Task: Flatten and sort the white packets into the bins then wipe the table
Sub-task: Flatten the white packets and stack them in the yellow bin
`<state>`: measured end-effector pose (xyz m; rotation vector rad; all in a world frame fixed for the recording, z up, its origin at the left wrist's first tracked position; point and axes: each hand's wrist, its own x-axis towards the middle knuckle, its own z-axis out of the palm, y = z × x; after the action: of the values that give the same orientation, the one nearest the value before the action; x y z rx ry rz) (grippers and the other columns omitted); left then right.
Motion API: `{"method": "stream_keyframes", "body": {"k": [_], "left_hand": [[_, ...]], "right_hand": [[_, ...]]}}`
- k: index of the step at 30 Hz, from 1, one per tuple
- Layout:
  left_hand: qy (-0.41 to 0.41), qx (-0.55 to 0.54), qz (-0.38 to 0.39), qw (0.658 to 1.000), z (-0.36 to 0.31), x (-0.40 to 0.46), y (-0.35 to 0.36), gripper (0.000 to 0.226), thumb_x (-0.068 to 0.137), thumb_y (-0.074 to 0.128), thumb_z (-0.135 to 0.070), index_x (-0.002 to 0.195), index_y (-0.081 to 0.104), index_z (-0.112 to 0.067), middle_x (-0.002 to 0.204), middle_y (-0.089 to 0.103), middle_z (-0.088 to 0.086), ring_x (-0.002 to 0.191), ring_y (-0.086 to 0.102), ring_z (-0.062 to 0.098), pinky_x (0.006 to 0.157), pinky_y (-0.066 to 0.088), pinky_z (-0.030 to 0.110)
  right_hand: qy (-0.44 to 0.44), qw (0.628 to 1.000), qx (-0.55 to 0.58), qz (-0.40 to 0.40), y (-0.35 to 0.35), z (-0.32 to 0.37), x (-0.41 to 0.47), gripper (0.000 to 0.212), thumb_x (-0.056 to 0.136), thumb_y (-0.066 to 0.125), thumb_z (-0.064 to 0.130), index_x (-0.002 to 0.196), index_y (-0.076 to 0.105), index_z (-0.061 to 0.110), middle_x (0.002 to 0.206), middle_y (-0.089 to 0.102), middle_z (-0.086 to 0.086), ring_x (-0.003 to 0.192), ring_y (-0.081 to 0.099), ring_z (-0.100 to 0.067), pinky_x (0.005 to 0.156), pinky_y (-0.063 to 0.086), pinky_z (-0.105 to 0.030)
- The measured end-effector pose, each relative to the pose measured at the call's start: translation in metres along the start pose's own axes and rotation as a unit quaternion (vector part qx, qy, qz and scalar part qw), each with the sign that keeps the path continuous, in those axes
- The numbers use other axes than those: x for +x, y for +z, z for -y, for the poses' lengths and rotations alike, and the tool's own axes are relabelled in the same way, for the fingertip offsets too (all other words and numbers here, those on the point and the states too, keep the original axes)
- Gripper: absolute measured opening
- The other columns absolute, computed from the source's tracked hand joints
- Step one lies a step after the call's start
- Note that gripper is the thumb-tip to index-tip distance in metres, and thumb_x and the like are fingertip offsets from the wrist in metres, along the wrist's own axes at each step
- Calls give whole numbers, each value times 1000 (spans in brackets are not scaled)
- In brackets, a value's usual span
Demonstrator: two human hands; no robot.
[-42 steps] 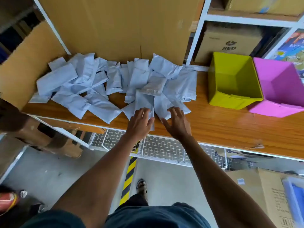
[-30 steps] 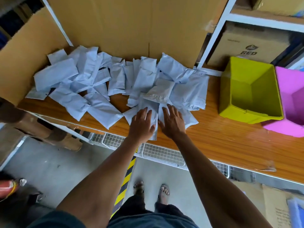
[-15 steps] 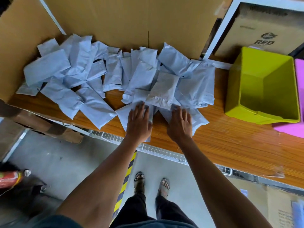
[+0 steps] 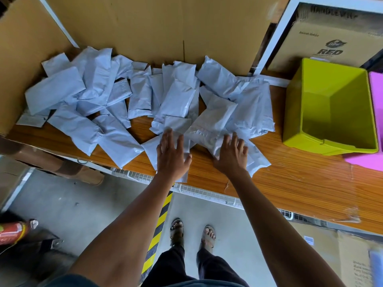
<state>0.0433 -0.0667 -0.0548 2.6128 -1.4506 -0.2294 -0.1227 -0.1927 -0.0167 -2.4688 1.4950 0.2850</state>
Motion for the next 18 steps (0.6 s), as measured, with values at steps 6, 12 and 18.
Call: {"method": "stream_keyframes", "body": {"k": [6,12,18], "left_hand": [[-2,0,13,1000,3,2,-2,86,93,62,-55,160,33,-11,171,11,26,158,15,44,113,40,57],[6,4,16,1000,9,5,-4,92,94,61,-54,164,26,-7,174,3,24,161,8,41,117,37,54],[21,2,18,1000,21,7,-4,90,94,60,-50,164,25,-7,173,8,23,159,14,41,116,40,54]], "right_hand": [[68,973,203,-83,-59,28,22,70,90,60,20,150,28,3,161,25,-21,144,25,-45,118,30,-54],[57,988,128,-59,-59,79,67,95,93,53,69,161,12,16,169,6,-23,149,18,-52,120,25,-58],[11,998,49,22,-36,81,83,99,92,64,57,164,2,32,169,-23,-17,153,-11,-56,124,7,-66]]}}
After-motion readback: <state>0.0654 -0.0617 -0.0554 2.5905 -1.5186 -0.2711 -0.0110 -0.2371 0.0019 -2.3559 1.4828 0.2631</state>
